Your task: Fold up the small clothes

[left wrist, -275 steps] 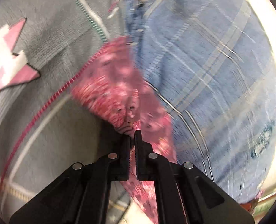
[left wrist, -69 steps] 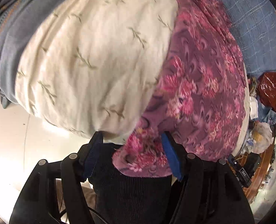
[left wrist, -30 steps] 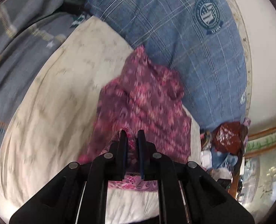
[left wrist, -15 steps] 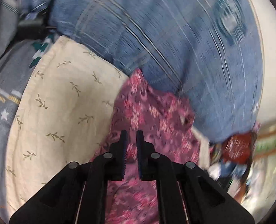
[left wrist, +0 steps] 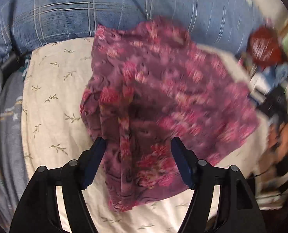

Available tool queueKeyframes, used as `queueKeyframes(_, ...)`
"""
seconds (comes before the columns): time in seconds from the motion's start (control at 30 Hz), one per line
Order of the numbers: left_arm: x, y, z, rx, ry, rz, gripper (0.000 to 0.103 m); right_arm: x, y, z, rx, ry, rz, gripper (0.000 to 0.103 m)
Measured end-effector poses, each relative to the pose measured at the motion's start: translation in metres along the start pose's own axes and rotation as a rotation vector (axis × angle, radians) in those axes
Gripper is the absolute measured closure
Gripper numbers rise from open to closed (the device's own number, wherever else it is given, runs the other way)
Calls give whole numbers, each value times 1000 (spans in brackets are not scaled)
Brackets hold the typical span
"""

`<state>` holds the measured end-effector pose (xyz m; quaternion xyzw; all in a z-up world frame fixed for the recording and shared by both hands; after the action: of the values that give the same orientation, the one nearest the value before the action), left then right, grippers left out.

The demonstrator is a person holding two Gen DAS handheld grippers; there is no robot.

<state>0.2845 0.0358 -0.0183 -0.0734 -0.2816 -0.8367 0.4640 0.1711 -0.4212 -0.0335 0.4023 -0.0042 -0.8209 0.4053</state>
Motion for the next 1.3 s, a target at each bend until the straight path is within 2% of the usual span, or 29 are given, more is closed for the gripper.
queueKeyframes(0.03, 0, -1, -6, -20, 76, -16, 34, -6, 0, -11, -39, -14, 10, 56)
queueKeyframes(0.13, -19, 5, -4, -6, 208, 26, 37, -23, 11, -35, -79, -47, 16, 56)
queueKeyframes(0.17, -31, 9, 3, 20, 238, 74, 37, -28, 15, -37, -66, -30, 11, 57)
queueKeyframes(0.3, -83, 21, 44, 166, 281, 309, 38, -56, 43, -14, 78, 141, -14, 55)
queueKeyframes(0.33, -90, 22, 53, 190, 303, 340, 38, -59, 45, -7, 103, 144, -4, 51)
queueKeyframes(0.37, -92, 21, 58, 207, 298, 353, 38, -61, 45, -3, 117, 135, 5, 46)
queueKeyframes(0.4, -92, 21, 60, 218, 261, 353, 38, -60, 44, 2, 131, 106, 24, 45)
queueKeyframes(0.47, -87, 19, 57, 214, 149, 337, 38, -55, 38, 8, 147, 23, 69, 44)
queueKeyframes(0.5, -82, 17, 51, 202, 80, 328, 38, -51, 33, 9, 155, -48, 100, 44)
queueKeyframes(0.57, -76, 15, 36, 170, -1, 322, 37, -41, 25, 5, 150, -178, 164, 44)
queueKeyframes(0.6, -74, 16, 29, 153, -22, 325, 37, -37, 24, 1, 139, -236, 189, 44)
queueKeyframes(0.67, -69, 19, 17, 135, -39, 335, 37, -30, 22, -6, 121, -294, 219, 44)
queueKeyframes(0.83, -68, 25, 4, 120, -86, 377, 37, -32, 26, -34, 105, -354, 274, 44)
queueKeyframes(0.9, -66, 26, 2, 130, -80, 377, 38, -35, 27, -44, 96, -373, 308, 52)
queueKeyframes(0.93, -64, 26, 1, 137, -68, 370, 41, -40, 26, -47, 89, -370, 336, 78)
queueKeyframes(0.97, -61, 26, 2, 146, -55, 358, 69, -44, 24, -48, 98, -393, 378, 96)
queueKeyframes(1.0, -58, 26, 4, 147, -39, 346, 87, -47, 22, -48, 109, -403, 396, 96)
queueKeyframes(1.03, -57, 25, 5, 147, -39, 343, 100, -50, 19, -43, 133, -400, 413, 97)
queueKeyframes(1.13, -49, 17, 23, 203, -15, 326, 100, -55, 10, -13, 202, -344, 416, 97)
queueKeyframes(1.3, -36, 12, 67, 307, -42, 308, 100, -66, 8, 35, 270, -252, 384, 97)
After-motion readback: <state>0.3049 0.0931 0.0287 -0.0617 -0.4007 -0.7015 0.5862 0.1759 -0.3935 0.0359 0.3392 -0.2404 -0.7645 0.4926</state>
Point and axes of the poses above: each gripper's, at about its wrist camera, not at the fingertips, and z roughly against the way its jaws point, x to its right, y to its top, the point moved 2 cm from there along -z, roughly the way its jaws point, and after that the axes turned 13 degrees about -y, right-handed, at the moved point
